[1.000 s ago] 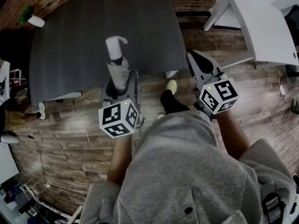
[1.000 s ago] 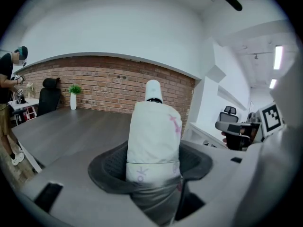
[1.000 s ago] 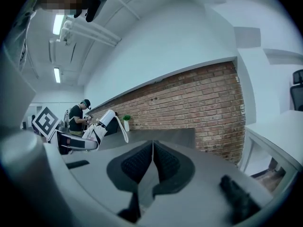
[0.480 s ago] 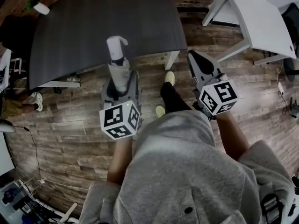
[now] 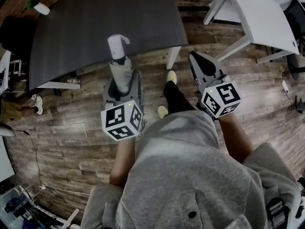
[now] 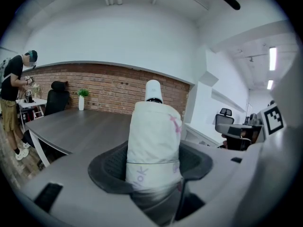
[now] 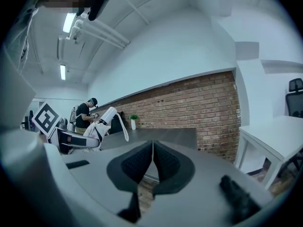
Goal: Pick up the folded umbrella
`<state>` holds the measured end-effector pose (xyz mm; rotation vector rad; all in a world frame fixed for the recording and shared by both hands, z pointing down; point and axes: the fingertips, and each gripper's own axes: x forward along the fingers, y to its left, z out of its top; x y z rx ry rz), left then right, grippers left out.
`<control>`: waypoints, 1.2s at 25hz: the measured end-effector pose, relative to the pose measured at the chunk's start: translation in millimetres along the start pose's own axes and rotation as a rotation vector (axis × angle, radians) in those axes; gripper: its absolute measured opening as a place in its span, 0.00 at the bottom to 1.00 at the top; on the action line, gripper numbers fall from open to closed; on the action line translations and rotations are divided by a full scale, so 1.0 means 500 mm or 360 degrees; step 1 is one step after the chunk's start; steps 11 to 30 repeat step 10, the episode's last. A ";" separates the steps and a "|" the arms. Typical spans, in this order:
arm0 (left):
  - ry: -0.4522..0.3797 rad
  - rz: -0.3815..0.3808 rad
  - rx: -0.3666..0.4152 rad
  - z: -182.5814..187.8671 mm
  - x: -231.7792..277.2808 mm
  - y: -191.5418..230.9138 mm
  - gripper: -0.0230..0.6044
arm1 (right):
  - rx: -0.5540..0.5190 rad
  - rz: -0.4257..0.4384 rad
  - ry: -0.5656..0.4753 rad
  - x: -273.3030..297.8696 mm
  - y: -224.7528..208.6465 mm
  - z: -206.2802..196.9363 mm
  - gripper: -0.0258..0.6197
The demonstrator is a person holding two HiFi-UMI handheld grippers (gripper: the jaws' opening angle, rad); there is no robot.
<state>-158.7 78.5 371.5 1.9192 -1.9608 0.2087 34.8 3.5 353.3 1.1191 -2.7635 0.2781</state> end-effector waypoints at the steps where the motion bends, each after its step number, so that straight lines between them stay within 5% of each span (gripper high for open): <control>1: -0.0002 0.0003 -0.0002 -0.001 -0.002 0.001 0.49 | -0.0003 0.0000 -0.0001 -0.001 0.002 0.000 0.08; 30: 0.0002 0.0018 -0.0009 -0.007 -0.013 0.009 0.49 | -0.0014 0.0023 -0.0015 -0.001 0.025 0.007 0.08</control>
